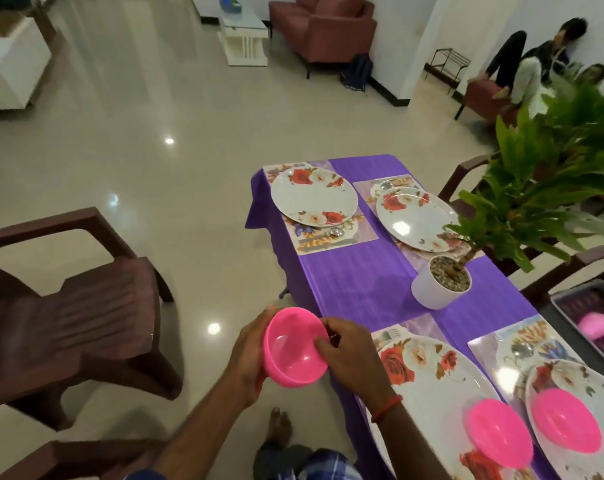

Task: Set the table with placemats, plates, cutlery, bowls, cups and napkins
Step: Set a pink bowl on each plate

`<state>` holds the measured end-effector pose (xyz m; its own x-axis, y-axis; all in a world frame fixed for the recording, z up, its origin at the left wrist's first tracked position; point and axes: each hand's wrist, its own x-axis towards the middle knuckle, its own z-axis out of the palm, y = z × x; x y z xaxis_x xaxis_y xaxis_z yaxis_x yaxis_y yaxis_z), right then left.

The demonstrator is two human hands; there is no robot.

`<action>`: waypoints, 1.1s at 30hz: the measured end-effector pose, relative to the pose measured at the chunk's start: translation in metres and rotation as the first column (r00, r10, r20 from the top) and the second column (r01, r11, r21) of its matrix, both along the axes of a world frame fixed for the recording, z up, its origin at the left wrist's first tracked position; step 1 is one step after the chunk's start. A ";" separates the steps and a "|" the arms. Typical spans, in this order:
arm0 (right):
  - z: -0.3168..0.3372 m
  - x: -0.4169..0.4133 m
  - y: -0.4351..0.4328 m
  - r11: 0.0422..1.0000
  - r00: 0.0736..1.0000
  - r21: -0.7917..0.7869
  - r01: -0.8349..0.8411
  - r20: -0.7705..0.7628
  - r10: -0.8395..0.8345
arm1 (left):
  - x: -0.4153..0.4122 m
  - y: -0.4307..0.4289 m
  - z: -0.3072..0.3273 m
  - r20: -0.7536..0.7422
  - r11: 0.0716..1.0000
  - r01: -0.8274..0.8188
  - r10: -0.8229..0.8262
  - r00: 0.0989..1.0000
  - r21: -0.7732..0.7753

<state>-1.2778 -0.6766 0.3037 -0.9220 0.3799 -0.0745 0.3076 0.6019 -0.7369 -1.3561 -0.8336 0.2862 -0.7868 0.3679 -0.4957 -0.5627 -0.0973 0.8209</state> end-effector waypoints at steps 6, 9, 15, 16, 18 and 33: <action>-0.004 -0.065 0.019 0.996 1.000 -0.088 -0.028 -0.010 0.027 | -0.062 0.013 0.003 0.037 0.999 -0.017 0.018 0.999 -0.046; -0.002 -0.107 0.030 0.991 0.999 -0.132 -0.035 -0.036 0.030 | -0.103 0.023 0.009 0.042 0.997 -0.042 0.044 0.998 -0.062; 0.001 -0.165 0.056 0.986 0.998 -0.165 -0.019 -0.070 0.007 | -0.159 0.046 0.010 0.139 1.000 -0.020 0.018 0.990 0.014; -0.001 -0.173 0.061 0.985 0.998 -0.171 -0.014 -0.069 0.002 | -0.165 0.049 0.009 0.172 0.999 -0.015 0.010 0.985 0.030; -0.002 -0.185 0.066 0.986 0.998 -0.162 -0.032 -0.063 0.022 | -0.174 0.052 0.007 0.224 0.999 -0.015 0.004 0.975 0.049; -0.007 -0.256 0.094 0.995 0.997 -0.090 0.035 -0.066 -0.041 | -0.246 0.091 0.017 0.081 0.996 0.032 -0.025 0.996 -0.085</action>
<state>-1.5339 -0.5821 0.2969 -0.9110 0.4095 -0.0479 0.2770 0.5219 -0.8068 -1.6024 -0.7421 0.3028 -0.7333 0.3425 -0.5873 -0.6281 -0.0108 0.7780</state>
